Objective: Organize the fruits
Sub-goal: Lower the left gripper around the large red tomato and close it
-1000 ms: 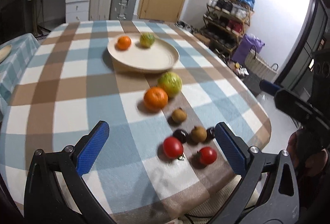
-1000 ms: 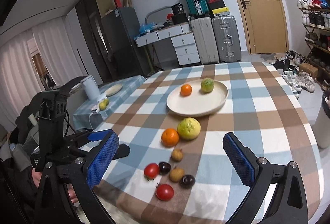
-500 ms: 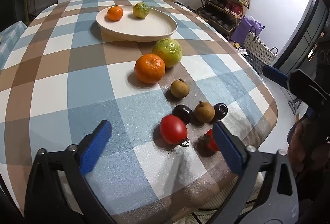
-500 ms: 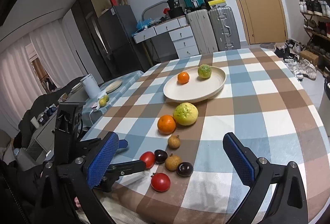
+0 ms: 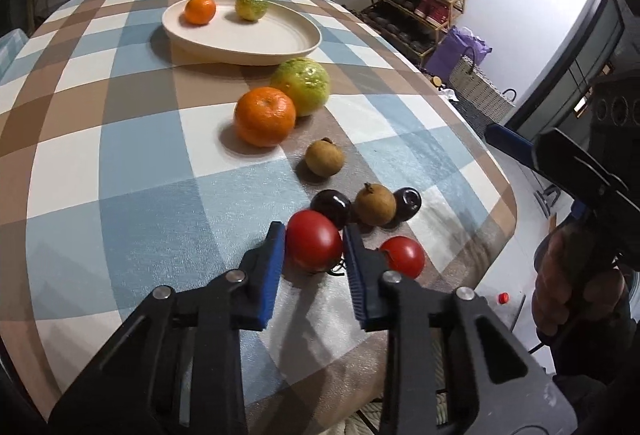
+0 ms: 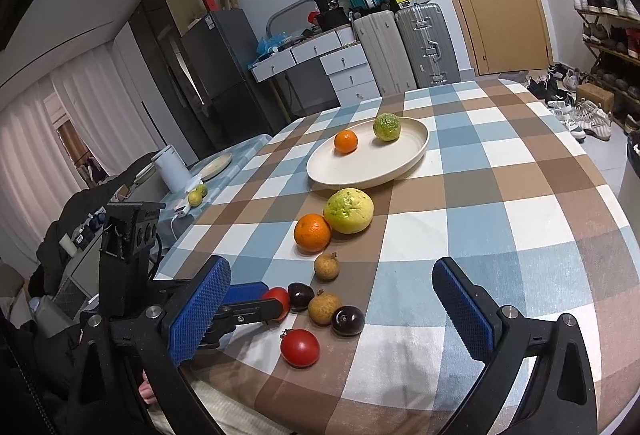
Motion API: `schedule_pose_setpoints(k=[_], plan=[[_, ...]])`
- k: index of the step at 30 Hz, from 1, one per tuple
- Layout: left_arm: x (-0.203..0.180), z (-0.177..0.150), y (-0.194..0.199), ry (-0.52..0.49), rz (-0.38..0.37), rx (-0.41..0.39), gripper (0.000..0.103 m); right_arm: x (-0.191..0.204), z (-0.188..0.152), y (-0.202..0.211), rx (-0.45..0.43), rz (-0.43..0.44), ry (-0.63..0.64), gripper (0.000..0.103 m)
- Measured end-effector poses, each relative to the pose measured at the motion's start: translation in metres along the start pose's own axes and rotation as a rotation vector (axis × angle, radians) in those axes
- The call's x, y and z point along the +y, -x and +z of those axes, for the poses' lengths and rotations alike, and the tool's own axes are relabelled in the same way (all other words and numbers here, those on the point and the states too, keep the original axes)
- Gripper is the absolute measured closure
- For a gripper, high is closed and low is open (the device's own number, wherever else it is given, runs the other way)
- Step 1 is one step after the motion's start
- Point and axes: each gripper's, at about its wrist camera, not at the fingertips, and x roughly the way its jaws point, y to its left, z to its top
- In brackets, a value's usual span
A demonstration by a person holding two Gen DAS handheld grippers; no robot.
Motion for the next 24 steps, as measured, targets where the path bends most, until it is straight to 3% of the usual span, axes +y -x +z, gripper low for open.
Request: schedule_pose_setpoints(k=[13, 24], plan=[[0.009, 0.007, 0.031, 0.027, 0.000, -0.094, 0.077, 0.005, -0.008, -0.002, 0.037, 0.002, 0.011, 0.000], [0.025, 0.015, 0.061, 0.064, 0.016, -0.174, 0.077, 0.015, -0.034, -0.017, 0.151, 0.028, 0.036, 0.000]])
